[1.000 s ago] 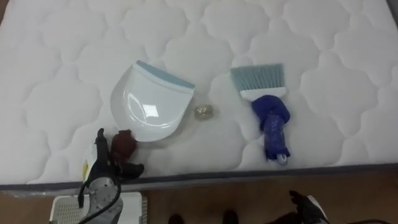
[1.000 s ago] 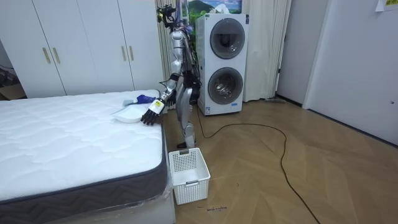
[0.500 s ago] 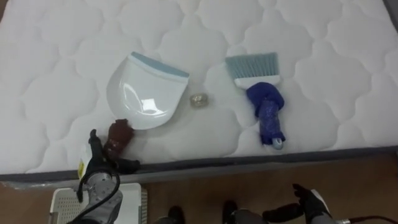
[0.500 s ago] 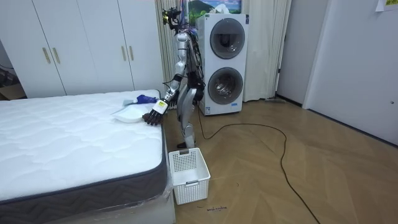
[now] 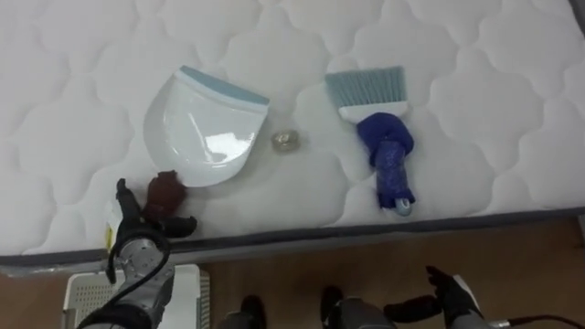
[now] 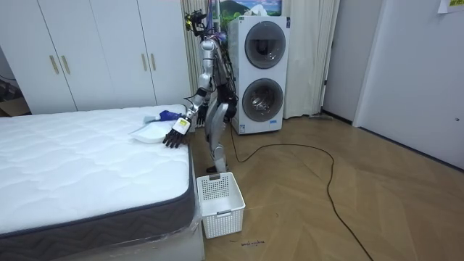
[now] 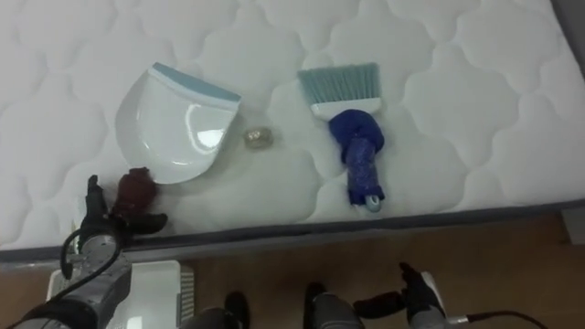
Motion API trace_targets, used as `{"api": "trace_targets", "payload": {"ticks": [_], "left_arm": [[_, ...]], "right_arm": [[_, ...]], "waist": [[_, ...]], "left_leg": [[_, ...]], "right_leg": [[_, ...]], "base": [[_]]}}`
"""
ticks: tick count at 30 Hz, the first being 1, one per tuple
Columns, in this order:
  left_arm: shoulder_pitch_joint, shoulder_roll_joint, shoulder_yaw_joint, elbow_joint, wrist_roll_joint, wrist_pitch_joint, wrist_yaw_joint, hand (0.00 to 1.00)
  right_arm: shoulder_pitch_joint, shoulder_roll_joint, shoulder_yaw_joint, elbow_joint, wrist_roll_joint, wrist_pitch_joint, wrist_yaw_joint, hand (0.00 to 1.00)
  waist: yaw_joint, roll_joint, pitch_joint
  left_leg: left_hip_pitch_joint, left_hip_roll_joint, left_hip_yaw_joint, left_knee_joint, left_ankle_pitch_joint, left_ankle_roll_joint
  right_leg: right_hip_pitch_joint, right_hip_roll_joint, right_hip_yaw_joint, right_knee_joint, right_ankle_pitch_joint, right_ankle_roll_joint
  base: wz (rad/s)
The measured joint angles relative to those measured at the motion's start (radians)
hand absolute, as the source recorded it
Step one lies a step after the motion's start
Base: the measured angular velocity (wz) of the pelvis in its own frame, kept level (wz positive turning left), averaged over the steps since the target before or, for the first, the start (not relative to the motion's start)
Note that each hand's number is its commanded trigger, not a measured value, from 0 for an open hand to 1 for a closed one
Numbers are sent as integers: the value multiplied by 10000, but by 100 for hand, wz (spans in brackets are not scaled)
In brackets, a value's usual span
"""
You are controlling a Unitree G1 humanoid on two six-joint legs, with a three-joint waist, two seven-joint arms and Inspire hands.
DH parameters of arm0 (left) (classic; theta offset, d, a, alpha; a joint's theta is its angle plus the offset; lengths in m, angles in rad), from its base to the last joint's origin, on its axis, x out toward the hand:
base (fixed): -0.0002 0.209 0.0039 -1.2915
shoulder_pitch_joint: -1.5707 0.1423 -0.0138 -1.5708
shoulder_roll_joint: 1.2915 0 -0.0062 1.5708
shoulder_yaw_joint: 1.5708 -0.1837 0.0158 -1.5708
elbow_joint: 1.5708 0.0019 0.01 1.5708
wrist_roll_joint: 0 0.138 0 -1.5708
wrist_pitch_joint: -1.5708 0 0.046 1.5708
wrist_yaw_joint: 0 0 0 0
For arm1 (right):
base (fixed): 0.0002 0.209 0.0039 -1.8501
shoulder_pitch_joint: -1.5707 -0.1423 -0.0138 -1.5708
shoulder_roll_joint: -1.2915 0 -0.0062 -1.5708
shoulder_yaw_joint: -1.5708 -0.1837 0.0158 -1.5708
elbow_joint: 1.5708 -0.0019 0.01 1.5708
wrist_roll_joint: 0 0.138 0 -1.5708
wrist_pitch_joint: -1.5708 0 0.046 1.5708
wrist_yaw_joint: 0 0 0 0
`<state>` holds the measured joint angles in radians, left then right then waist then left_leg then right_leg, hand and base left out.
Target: Clean bed
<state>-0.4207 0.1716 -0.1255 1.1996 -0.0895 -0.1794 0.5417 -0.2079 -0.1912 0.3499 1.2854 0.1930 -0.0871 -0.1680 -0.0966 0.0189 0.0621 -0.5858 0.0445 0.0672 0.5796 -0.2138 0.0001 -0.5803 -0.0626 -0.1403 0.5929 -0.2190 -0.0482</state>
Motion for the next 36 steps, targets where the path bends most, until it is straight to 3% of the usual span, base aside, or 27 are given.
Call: {"api": "trace_targets", "payload": {"ticks": [4,11,12,13,14,15,18,24,29,36], "left_arm": [[-258,104,-282,-25,-149,-24,129,0],[-599,122,-377,-34,-59,-163,460,0],[-606,124,-377,-34,-59,-162,460,32],[-608,124,-389,-34,-25,-163,457,52],[-607,126,-390,-34,41,-163,454,60],[-606,143,-383,-32,142,-163,439,83],[-601,148,-421,-28,393,-157,312,100],[-607,293,-877,-13,578,-44,-156,100],[-620,535,-1426,81,1123,511,-859,100],[-620,472,-1835,450,1422,1110,-1866,100]], "right_arm": [[14,-52,152,-10,67,-69,-37,0],[30,-152,217,-13,63,-233,-40,0],[32,-152,216,-13,64,-241,-37,0],[36,-149,213,-8,64,-234,-32,0],[35,-146,212,-8,64,-225,-28,0],[33,-143,209,-8,49,-214,-14,0],[14,-176,188,-13,14,-202,100,0],[47,-191,218,-107,60,-104,193,0],[39,-193,209,-138,51,234,406,0],[61,-165,206,-163,-17,472,463,0]], "waist": [[-150,51,70],[-318,112,107],[-353,115,108],[-371,129,109],[-363,136,108],[-351,139,110],[-353,137,111],[-401,136,110],[-529,132,110],[-648,117,106]], "left_leg": [[-54,-30,9,246,-164,49],[-195,-53,66,505,-303,92],[-201,-52,67,533,-304,93],[-232,-40,97,630,-341,86],[-249,-12,119,681,-374,85],[-285,40,118,751,-400,79],[-310,117,182,818,-414,88],[-316,136,333,889,-472,94],[-316,116,350,893,-474,98],[-281,122,521,877,-479,114]], "right_leg": [[-14,-59,-13,240,-220,59],[-153,-220,-73,570,-399,93],[-153,-240,-101,615,-430,85],[-153,-245,-106,687,-486,81],[-153,-244,-97,686,-490,78],[-156,-219,-121,691,-498,63],[-222,-233,-98,805,-514,45],[-266,-211,-30,941,-596,18],[-307,-219,-17,1031,-603,23],[-341,-194,96,1046,-614,40]], "base": [[4],[6],[14],[8],[0],[0],[-2],[-5],[0],[-3]]}}
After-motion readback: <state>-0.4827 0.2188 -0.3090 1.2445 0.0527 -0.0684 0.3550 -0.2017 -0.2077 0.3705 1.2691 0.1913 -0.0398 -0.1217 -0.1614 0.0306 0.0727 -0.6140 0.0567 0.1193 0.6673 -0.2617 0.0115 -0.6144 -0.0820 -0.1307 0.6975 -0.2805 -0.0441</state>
